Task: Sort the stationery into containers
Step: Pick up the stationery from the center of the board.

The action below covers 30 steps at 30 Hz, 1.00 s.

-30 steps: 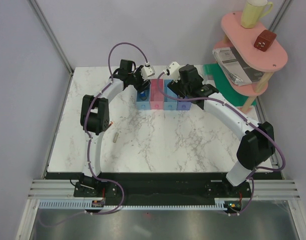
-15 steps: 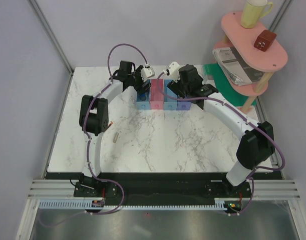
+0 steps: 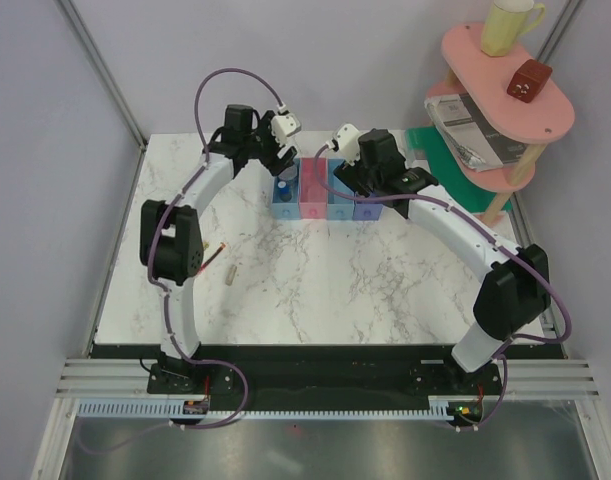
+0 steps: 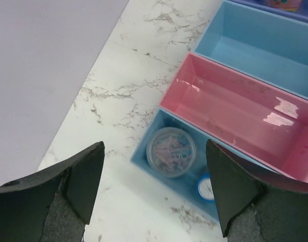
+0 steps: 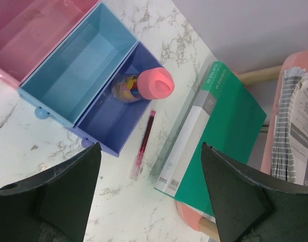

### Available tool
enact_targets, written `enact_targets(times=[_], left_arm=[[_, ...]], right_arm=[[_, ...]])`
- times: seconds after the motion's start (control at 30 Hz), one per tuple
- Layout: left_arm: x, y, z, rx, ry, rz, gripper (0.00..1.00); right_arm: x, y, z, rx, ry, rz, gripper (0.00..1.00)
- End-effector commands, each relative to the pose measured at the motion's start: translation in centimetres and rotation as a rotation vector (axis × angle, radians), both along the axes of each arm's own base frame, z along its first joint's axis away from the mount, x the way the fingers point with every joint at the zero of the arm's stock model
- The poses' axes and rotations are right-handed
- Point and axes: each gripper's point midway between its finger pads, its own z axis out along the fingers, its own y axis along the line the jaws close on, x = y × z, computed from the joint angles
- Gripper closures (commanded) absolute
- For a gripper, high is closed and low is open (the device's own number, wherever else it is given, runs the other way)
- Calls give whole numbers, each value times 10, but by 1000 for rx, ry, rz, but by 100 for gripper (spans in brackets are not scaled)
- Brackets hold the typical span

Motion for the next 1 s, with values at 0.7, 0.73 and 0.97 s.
enact_targets(times=[0.7, 0.73, 0.97], left_arm=[[-198, 188, -71, 138, 331, 225, 14], [-198, 191, -73, 137, 337, 230, 14], [-193, 209, -92, 157, 347, 280, 16]], right_arm=[[-42, -56, 20, 114, 80, 8, 12], [-42, -63, 14, 114, 92, -4, 13], [-38, -97, -16, 128, 131, -71, 14]])
